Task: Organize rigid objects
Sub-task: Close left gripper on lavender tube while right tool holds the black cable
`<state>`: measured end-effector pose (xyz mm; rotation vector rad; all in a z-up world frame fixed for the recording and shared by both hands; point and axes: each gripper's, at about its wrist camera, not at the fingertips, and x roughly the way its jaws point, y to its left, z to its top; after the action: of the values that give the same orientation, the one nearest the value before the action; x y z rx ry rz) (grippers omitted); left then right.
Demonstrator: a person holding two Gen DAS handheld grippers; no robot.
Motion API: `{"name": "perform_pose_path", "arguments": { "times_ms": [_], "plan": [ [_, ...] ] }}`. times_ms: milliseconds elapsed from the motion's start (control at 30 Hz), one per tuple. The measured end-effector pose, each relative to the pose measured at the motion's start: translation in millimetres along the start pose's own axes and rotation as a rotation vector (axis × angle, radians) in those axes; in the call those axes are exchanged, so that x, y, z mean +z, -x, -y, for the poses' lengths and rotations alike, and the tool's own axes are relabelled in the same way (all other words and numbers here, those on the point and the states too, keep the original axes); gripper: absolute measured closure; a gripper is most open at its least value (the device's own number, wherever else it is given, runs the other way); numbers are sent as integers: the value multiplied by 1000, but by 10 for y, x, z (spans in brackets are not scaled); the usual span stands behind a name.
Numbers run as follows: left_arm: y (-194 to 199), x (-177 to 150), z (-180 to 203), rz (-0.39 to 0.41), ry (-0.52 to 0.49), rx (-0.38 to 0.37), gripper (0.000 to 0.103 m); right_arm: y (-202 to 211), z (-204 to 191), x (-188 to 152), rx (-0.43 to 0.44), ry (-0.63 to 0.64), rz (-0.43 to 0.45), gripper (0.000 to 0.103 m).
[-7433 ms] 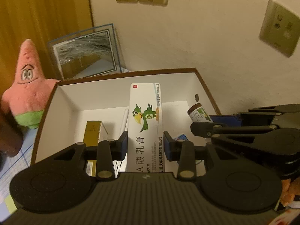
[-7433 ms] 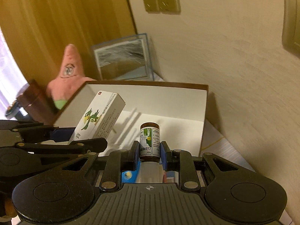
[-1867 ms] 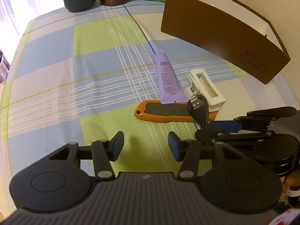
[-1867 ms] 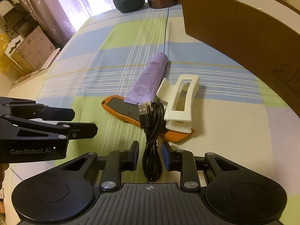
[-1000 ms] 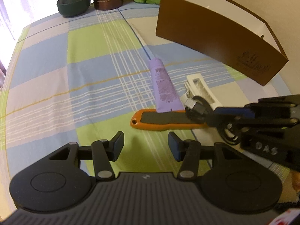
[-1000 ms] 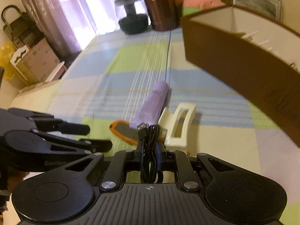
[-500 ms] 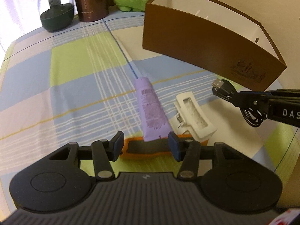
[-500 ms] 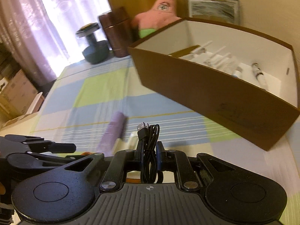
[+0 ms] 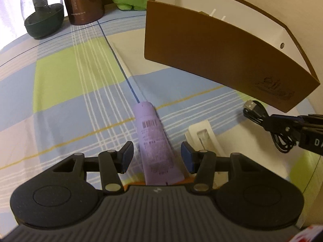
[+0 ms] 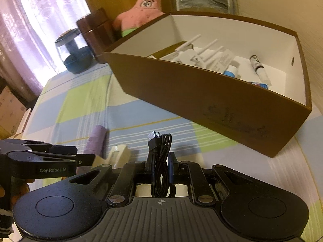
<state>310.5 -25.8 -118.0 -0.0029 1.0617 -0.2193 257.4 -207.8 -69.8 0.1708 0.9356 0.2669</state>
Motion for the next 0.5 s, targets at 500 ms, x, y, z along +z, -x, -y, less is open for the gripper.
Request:
{"name": "perform_pose_path", "arguments": {
  "times_ms": [500],
  "plan": [
    [-240, 41, -95, -58, -35, 23, 71, -122, 108, 2, -18, -34, -37, 94]
  ]
}}
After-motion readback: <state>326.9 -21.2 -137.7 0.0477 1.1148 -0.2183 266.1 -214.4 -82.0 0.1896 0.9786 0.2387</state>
